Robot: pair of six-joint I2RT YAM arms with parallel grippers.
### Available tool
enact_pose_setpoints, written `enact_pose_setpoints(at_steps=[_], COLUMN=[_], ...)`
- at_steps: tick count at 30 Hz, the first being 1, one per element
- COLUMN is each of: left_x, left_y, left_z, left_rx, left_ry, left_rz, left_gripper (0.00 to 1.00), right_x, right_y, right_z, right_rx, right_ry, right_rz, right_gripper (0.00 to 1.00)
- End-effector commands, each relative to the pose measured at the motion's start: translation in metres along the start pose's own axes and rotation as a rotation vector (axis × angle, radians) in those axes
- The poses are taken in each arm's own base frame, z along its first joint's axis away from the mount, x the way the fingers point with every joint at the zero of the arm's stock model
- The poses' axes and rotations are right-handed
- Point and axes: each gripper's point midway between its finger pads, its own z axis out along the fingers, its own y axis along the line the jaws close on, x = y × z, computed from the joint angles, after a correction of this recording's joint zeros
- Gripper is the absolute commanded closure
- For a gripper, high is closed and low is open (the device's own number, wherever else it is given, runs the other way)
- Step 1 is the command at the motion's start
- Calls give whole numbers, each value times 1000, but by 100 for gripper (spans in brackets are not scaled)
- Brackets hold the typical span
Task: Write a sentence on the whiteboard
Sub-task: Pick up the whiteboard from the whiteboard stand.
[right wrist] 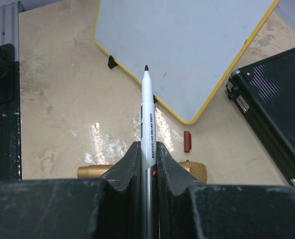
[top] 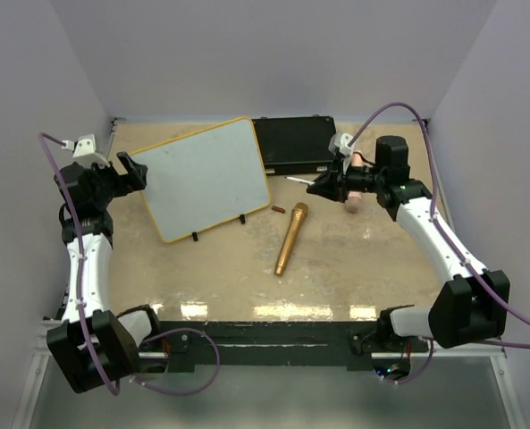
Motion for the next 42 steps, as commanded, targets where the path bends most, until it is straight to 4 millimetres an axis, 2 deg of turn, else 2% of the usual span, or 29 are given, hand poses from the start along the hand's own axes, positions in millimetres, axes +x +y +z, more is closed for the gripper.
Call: enact_pose_setpoints(at_steps=[1,6,8,13,17,19,22,27,33,34,36,37,42], left_x=[-8,2,0,18,16,20,27,28,27,25,18,15,-5], left_y=[-7,-17,-19,-18,-22,-21,-20,-21,-29,-31,-35,-36,-47], left_z=[8,16,16,24,26,31,37,41,39,37,33,32,19], left_rx=[128,323,359,422,483,493,524,572,640,650,661,663,683], left_ry=[-56,-54,-69,-22,-35,-17,2,6,-4,-15,-30,-44,-107], left_rz=[-16,-64,-55,-82,-78,-85,-99,-103,-108,-98,-93,-81,-43], left_gripper=[2,8,9,13,23,26,35,43,74,85,96,100,100], right_x=[-4,-6,-7,-8,-8,-9,-10,-9,-8,-8,-8,-8,-7], right_y=[7,12,14,17,18,18,18,17,17,17,17,17,17], right_z=[3,6,6,8,8,8,8,8,8,9,9,9,9], right_rx=[-23,-36,-42,-50,-53,-53,-52,-50,-49,-50,-50,-50,-49], right_ry=[-4,-5,-6,-6,-6,-7,-9,-7,-5,-5,-5,-5,-3], right_rz=[-32,-40,-42,-47,-49,-52,-55,-52,-51,-50,-51,-50,-47], right_gripper=[100,100,100,100,100,100,100,100,100,100,100,100,100])
